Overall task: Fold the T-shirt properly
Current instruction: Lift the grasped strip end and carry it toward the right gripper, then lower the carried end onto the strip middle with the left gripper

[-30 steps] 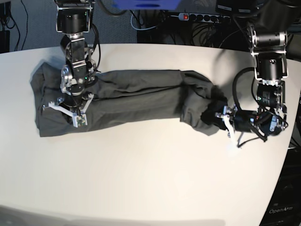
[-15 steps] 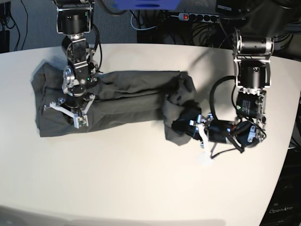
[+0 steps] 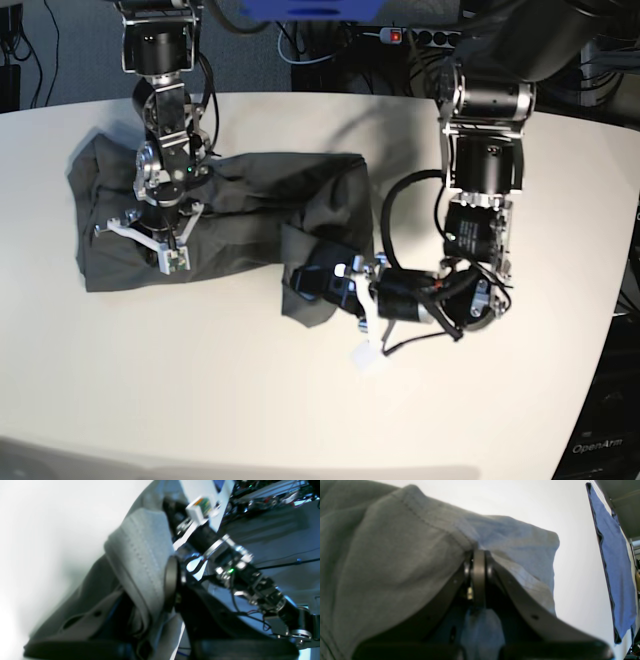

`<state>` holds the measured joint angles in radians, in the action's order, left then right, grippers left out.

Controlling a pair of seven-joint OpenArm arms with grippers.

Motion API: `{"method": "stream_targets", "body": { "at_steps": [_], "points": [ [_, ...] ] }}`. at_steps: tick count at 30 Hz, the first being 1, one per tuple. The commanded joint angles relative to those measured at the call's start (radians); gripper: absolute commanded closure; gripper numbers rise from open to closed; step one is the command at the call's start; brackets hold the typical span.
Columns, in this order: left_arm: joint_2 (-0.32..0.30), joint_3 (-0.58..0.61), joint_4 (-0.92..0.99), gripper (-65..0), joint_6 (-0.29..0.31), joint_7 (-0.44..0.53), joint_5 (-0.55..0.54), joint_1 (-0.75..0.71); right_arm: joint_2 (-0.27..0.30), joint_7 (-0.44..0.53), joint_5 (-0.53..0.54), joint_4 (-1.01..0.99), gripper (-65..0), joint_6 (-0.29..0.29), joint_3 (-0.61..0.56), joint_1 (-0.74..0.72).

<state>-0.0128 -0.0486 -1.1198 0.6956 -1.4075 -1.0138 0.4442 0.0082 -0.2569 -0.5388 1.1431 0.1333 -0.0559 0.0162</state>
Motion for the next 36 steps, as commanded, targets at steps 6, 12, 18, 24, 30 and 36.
{"method": "stream_targets", "body": {
  "at_steps": [6,12,18,24,30,36],
  "points": [
    [0.03,0.0,-0.016,-2.3,0.003,0.011,-0.026,0.026,-0.014,-0.163,-0.019,-0.079,-0.3,-0.12,-0.012,0.047],
    [0.03,0.002,-0.012,-2.3,0.003,0.011,-0.026,0.005,-0.014,-0.163,-0.019,-0.079,-0.1,-0.12,-0.015,0.047],
    [0.035,0.01,-0.012,-2.3,0.003,0.011,-0.026,-0.003,-0.014,-0.163,-0.019,-0.079,-0.1,-0.12,-0.048,0.047],
    [0.03,0.054,-0.012,-2.4,0.003,0.011,-0.026,-0.006,-0.015,-0.163,-0.019,-0.079,-0.1,-0.12,-0.048,0.047],
    [0.03,0.051,-0.012,-2.5,0.003,0.011,-0.024,-0.015,-0.012,-0.158,-0.019,-0.079,-0.1,-0.12,-0.048,0.047],
    [0.023,0.051,-0.01,-2.7,0.003,0.011,-0.023,-0.017,-0.009,-0.157,-0.019,-0.079,-0.1,-0.12,-0.048,0.047]
  ]
}}
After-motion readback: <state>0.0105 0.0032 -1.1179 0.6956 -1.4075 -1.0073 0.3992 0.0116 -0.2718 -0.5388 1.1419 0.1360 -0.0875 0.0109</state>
